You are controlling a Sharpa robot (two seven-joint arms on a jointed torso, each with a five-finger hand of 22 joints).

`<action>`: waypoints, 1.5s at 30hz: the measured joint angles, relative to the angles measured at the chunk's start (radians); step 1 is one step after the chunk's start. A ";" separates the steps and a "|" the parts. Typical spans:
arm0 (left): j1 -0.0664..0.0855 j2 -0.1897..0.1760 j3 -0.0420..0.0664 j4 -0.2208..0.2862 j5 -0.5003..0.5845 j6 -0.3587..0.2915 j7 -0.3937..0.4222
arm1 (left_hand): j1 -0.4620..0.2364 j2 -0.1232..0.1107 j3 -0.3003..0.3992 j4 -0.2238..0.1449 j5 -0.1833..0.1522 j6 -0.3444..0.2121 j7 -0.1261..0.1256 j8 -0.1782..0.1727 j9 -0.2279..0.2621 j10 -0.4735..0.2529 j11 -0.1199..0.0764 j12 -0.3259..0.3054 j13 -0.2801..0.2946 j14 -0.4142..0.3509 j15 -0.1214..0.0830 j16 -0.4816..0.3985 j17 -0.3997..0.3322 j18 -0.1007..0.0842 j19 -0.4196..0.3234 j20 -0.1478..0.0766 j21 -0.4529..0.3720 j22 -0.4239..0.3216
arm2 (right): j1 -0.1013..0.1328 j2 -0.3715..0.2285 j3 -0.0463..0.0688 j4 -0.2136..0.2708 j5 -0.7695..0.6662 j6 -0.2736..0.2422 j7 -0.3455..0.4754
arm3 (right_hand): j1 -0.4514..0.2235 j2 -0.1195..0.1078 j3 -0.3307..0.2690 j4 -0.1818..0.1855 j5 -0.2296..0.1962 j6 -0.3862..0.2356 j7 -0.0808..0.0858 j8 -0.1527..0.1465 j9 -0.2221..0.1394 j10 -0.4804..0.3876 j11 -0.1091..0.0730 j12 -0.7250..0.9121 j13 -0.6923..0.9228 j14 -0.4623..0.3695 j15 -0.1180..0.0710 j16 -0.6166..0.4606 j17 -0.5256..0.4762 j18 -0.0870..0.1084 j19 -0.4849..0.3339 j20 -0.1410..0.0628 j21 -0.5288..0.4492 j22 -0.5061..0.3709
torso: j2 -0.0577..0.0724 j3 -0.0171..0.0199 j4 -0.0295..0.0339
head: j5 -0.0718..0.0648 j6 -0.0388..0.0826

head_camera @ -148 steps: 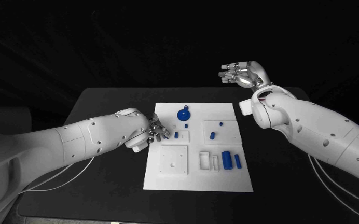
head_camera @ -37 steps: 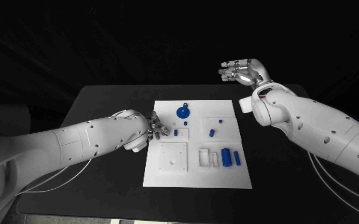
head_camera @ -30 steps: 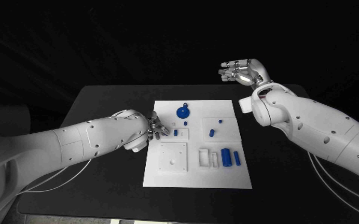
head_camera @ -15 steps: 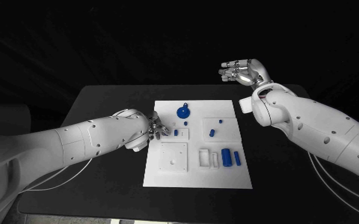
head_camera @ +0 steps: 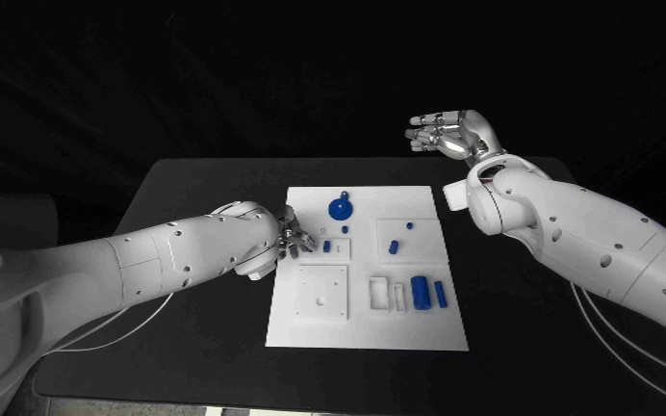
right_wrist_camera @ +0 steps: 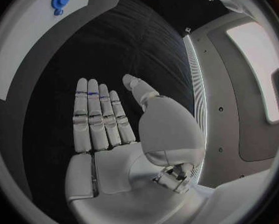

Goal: Assemble the parts on the task board

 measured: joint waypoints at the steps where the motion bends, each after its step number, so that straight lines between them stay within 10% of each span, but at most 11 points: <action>1: 0.000 0.001 0.000 -0.001 -0.001 0.001 -0.001 | 0.000 0.000 0.000 0.000 -0.002 0.000 0.000 0.001 0.000 0.000 0.000 0.000 0.000 0.000 0.000 0.000 0.000 0.000 0.000 0.000 0.000 0.000 | 0.000 0.000 0.000 0.000 0.000 0.000 0.000 | 0.000 0.000 0.000 0.000 0.000 0.000 0.000 0.000 0.000 0.000 0.000 0.000 0.000 0.000 0.000 0.000 0.000 0.000 0.000 0.000 0.000 0.000 | 0.000 0.0000 -0.0001 | 0.000 0.000; 45: 0.003 0.006 0.002 -0.005 -0.021 0.023 -0.008 | -0.003 0.021 -0.016 0.005 0.039 0.001 0.001 0.005 0.029 0.001 0.001 0.000 0.001 -0.003 0.000 0.000 0.011 0.000 0.000 0.000 -0.004 0.000 | -0.003 0.001 0.000 -0.001 0.000 0.001 0.000 | 0.000 0.000 0.000 0.000 0.000 0.000 0.000 0.000 0.000 0.000 0.000 0.000 0.000 0.000 0.000 0.000 0.000 0.000 0.000 0.000 0.000 0.000 | 0.000 -0.0018 0.0006 | -0.002 -0.005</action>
